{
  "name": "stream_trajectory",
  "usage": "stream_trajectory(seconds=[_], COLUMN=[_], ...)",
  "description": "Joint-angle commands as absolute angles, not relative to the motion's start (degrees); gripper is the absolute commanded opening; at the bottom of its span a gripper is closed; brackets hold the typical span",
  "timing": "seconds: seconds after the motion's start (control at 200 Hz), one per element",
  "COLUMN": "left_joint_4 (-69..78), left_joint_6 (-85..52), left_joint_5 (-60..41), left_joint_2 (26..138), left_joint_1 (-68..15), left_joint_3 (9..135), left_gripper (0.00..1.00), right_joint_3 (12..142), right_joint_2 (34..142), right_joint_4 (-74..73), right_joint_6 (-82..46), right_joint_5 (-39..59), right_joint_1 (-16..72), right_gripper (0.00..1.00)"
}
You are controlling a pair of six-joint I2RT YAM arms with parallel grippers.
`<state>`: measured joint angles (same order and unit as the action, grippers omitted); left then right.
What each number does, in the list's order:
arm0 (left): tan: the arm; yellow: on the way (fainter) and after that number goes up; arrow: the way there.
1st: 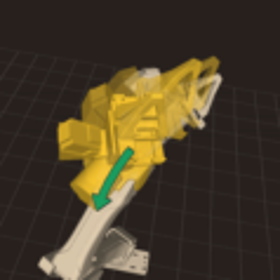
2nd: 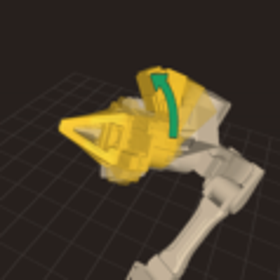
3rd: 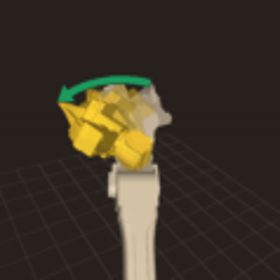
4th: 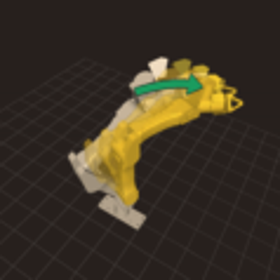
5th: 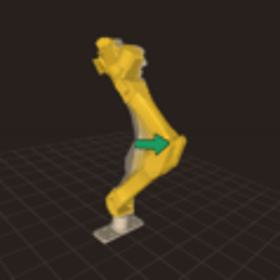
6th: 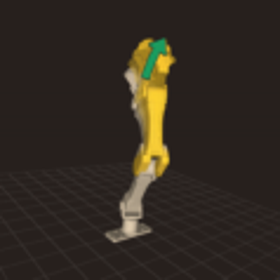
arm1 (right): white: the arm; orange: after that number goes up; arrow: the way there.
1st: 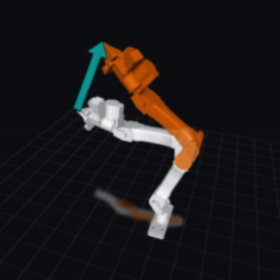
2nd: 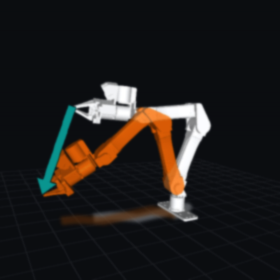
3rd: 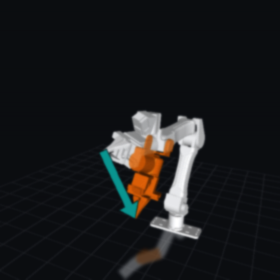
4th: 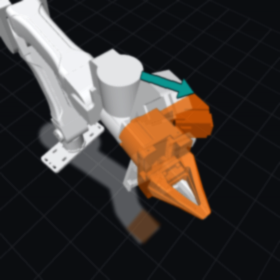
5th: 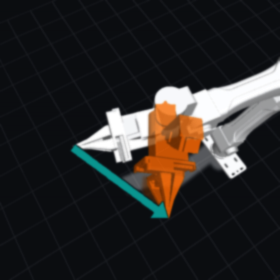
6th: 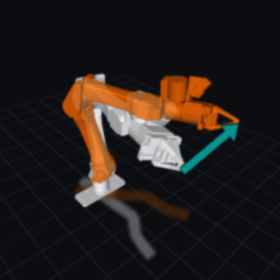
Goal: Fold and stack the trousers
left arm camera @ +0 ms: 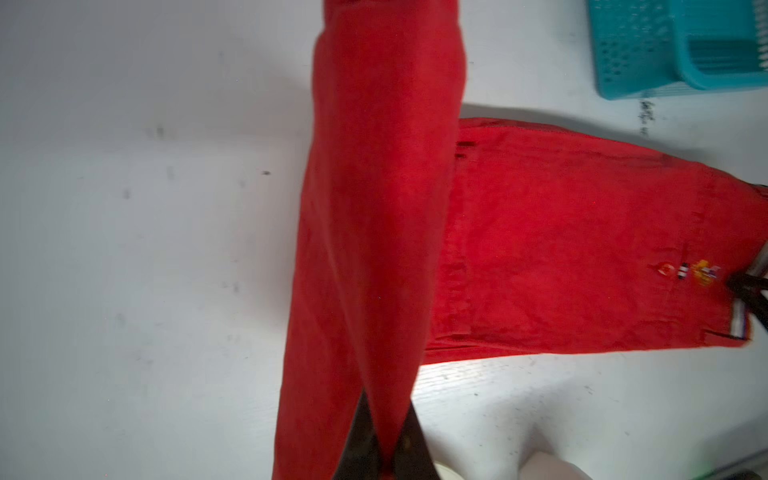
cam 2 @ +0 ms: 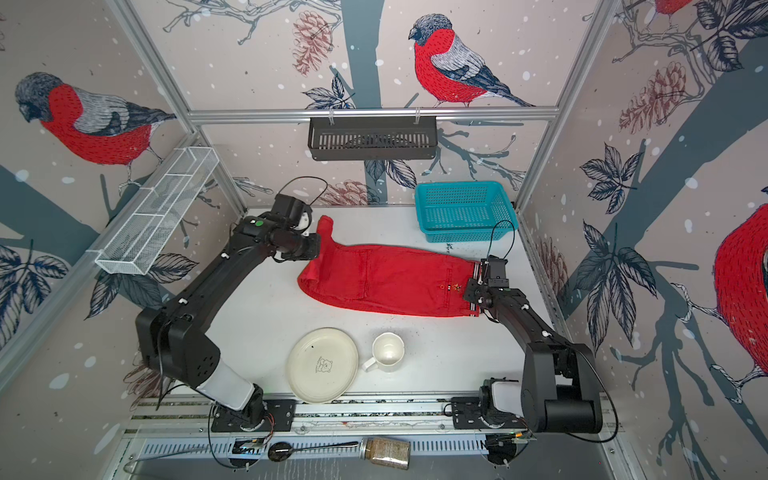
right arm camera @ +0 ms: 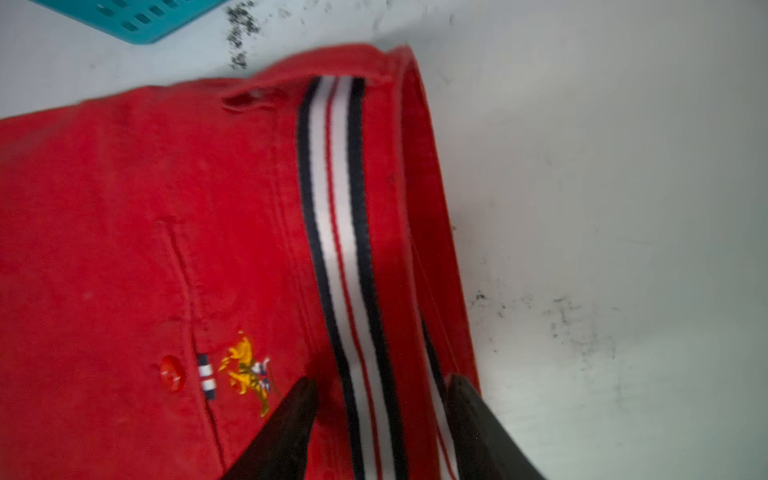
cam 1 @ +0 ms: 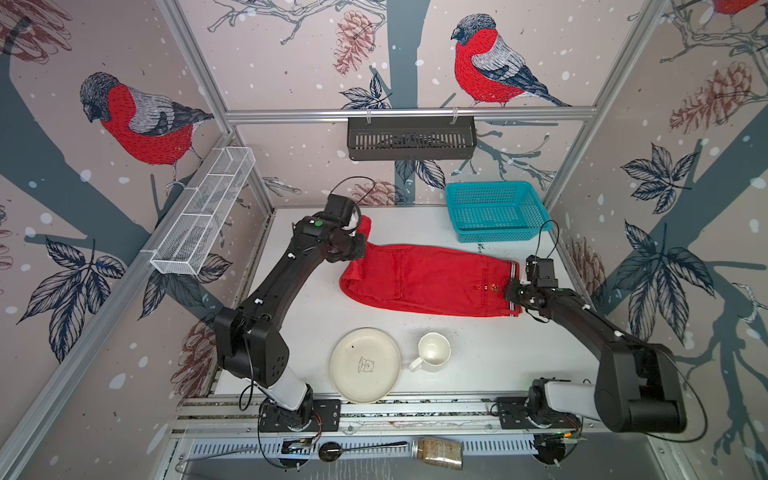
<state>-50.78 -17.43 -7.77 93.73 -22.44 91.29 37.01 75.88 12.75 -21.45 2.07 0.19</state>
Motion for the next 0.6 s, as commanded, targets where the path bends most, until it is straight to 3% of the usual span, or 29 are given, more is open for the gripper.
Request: stream_trajectory(seconds=[0.0, 0.32, 0.595], left_joint_4=[-47.26, -43.83, -39.55], left_joint_6=[-21.87, -27.41, -30.12], left_joint_5=[-12.74, -16.37, -20.72], left_joint_2=[97.08, 112.89, 127.8], left_joint_1=[-28.7, -43.49, -49.92], left_joint_3=[96.17, 115.06, 128.19], left_gripper=[0.0, 0.0, 0.0], right_joint_3=[36.27, 33.86, 33.46], right_joint_2=[76.92, 79.74, 82.79], right_joint_4=[9.98, 5.39, 3.5], right_joint_6=[-22.45, -23.67, -23.82], right_joint_5=[2.98, 6.58, 12.41], right_joint_1=[-0.63, -3.81, -5.88], right_gripper=[0.52, 0.44, 0.41])
